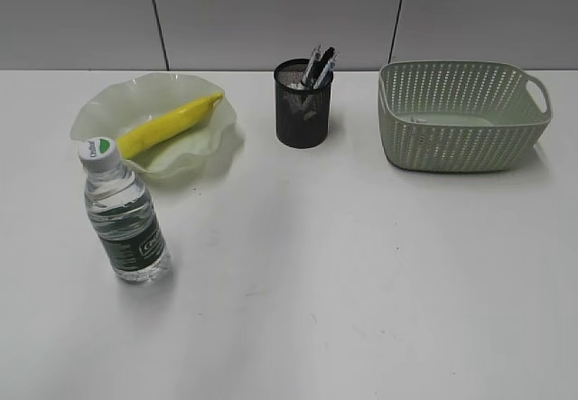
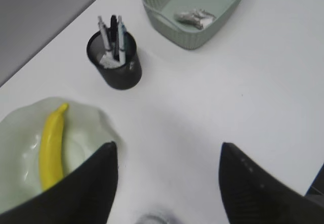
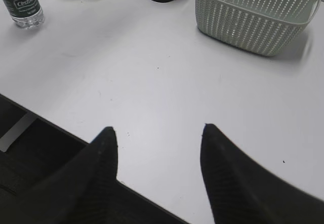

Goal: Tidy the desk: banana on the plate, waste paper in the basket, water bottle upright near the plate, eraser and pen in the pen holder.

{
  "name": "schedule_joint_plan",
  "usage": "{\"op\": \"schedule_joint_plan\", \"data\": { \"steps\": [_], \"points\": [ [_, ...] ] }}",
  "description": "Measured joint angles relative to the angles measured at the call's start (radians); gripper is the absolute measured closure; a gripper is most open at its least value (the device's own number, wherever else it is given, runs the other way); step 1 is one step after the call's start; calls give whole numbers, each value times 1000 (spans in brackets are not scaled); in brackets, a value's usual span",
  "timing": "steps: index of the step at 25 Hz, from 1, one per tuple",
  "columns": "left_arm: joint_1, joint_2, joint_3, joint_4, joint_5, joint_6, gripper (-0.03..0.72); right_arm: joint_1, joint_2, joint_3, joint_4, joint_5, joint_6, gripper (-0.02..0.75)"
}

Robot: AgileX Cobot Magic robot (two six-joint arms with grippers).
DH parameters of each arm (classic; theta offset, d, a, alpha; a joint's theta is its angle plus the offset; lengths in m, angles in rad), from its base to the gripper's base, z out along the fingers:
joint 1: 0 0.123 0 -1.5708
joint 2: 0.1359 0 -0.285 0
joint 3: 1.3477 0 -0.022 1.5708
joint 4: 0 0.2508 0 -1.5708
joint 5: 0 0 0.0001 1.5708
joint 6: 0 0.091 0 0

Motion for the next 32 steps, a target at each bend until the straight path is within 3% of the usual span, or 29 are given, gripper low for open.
{"op": "schedule_joint_plan", "data": {
  "steps": [4,13,20,24,32],
  "points": [
    [0,-213,131,45,49,-38,216,0,0,0,0,0,1,315],
    [0,-893,771,57,-27,-55,216,0,0,0,0,0,1,315],
    [0,-1395,1140,53,-78,-93,216,0,0,0,0,0,1,315],
    [0,-1561,1195,71,-66,-128,216,0,0,0,0,-1,0,315],
    [0,-1556,1198,79,-75,-137,227,0,0,0,4,-3,1,315]
  ]
}}
